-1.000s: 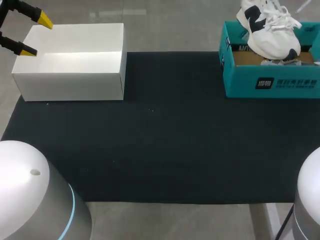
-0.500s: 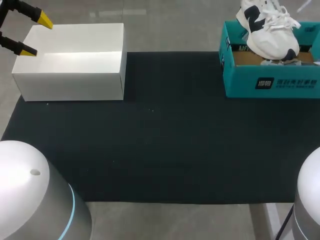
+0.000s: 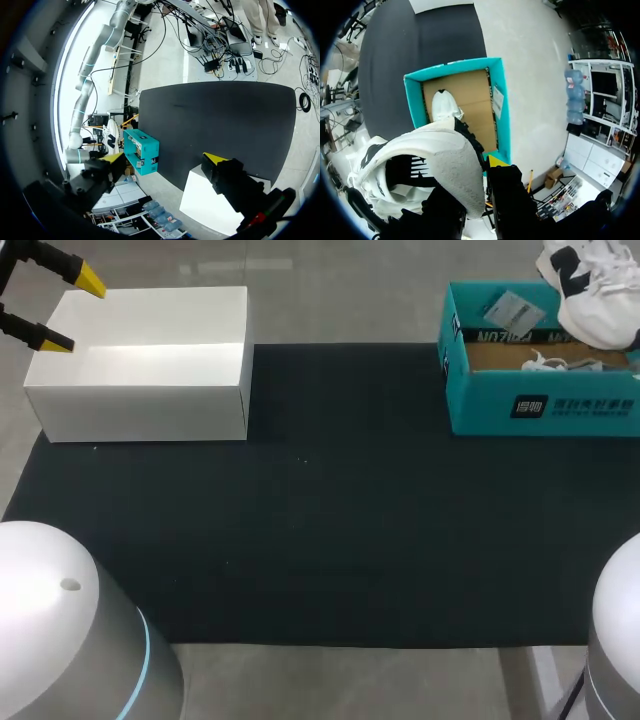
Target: Take the shoe out of the shoebox, open the shoe tongue, remove and reinsert the insole, then place the shoe into the shoebox
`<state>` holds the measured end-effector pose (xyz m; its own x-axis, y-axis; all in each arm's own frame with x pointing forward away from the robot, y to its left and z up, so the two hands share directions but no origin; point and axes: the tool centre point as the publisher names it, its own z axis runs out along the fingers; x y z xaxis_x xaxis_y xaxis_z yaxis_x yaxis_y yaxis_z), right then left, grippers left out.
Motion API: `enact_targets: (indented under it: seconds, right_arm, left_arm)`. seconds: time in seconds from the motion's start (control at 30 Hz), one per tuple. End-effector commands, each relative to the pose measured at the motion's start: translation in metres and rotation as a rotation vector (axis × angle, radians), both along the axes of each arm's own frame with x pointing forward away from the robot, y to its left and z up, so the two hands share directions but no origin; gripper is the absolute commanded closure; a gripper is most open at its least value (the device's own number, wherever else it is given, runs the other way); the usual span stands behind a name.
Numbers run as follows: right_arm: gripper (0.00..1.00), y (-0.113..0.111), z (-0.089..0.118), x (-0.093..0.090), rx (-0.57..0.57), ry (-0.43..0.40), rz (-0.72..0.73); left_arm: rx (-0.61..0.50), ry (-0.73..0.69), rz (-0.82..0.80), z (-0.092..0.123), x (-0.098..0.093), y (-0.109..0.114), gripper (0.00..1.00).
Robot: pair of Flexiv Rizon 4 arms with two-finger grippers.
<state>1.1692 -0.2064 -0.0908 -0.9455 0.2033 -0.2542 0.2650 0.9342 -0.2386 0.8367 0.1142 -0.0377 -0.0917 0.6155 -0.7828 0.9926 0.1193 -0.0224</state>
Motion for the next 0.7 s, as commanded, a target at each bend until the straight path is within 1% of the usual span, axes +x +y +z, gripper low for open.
enact_targets:
  seconds: [0.03, 0.1, 0.2, 0.3, 0.5, 0.57, 0.6, 0.63, 0.67, 0.7]
  right_arm:
    - [1.00, -0.035, -0.010, 0.027, 0.007, 0.031, -0.021]
    - [1.00, -0.050, -0.014, 0.036, 0.006, 0.031, -0.059]
    - [1.00, -0.067, -0.019, 0.047, -0.025, 0.017, -0.104]
    - [1.00, -0.081, -0.021, 0.054, -0.018, 0.014, -0.127]
    - [1.00, -0.103, -0.037, 0.066, -0.058, 0.045, -0.205]
    - [1.00, -0.110, -0.042, 0.069, -0.052, 0.064, -0.288]
    - [1.00, -0.114, -0.044, 0.071, -0.053, 0.047, -0.342]
    - [1.00, -0.116, -0.044, 0.071, -0.016, 0.067, -0.388]
    - [1.00, -0.118, -0.044, 0.071, 0.000, 0.061, -0.474]
    - [1.00, -0.121, -0.045, 0.070, 0.029, 0.049, -0.520]
  left_arm:
    - [0.003, 0.002, -0.002, 0.001, 0.001, 0.000, 0.00]
    - [0.003, 0.002, -0.002, 0.001, 0.001, 0.000, 0.00]
    - [0.003, 0.002, -0.002, 0.001, 0.001, 0.000, 0.00]
    - [0.003, 0.002, -0.002, 0.001, 0.001, 0.000, 0.00]
    - [0.003, 0.002, -0.002, 0.001, 0.001, 0.000, 0.00]
    - [0.003, 0.002, -0.002, 0.001, 0.001, 0.000, 0.00]
    - [0.003, 0.002, -0.002, 0.001, 0.001, 0.000, 0.00]
    - [0.003, 0.002, -0.002, 0.001, 0.001, 0.000, 0.00]
    - [0.003, 0.002, -0.002, 0.001, 0.001, 0.000, 0.00]
    - [0.003, 0.002, -0.002, 0.001, 0.001, 0.000, 0.00]
